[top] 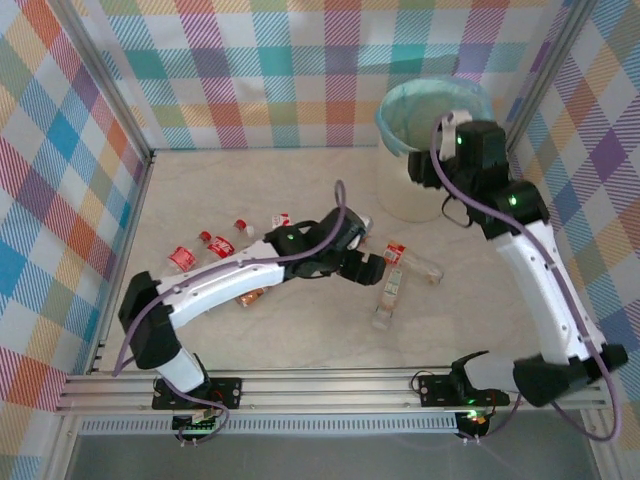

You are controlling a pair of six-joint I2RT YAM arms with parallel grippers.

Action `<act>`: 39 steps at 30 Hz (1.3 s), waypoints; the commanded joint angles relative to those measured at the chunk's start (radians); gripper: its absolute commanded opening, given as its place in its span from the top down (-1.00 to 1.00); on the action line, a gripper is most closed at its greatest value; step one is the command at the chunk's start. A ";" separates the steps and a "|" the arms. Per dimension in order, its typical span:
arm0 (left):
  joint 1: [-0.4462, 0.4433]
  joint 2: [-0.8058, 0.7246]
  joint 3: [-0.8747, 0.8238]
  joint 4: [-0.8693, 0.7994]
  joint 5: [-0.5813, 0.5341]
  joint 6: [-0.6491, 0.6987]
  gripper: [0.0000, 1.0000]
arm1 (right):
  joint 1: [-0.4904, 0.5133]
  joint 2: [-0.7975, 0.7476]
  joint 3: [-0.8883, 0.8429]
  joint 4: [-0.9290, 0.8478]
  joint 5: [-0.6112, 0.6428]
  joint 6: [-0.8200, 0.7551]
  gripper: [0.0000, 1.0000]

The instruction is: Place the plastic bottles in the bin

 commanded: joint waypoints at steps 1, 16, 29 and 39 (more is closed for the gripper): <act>-0.037 0.084 0.016 -0.002 0.010 0.027 -0.90 | -0.003 -0.116 -0.167 0.061 -0.055 0.062 -0.20; -0.111 0.426 0.235 -0.104 0.040 0.072 -0.82 | -0.004 -0.452 -0.430 -0.115 0.062 0.047 -0.32; -0.109 0.537 0.307 -0.112 0.017 0.089 -0.75 | -0.004 -0.433 -0.471 -0.098 0.044 0.054 -0.34; -0.109 0.551 0.330 -0.126 0.022 0.117 -0.47 | -0.003 -0.431 -0.482 -0.110 0.042 0.067 -0.35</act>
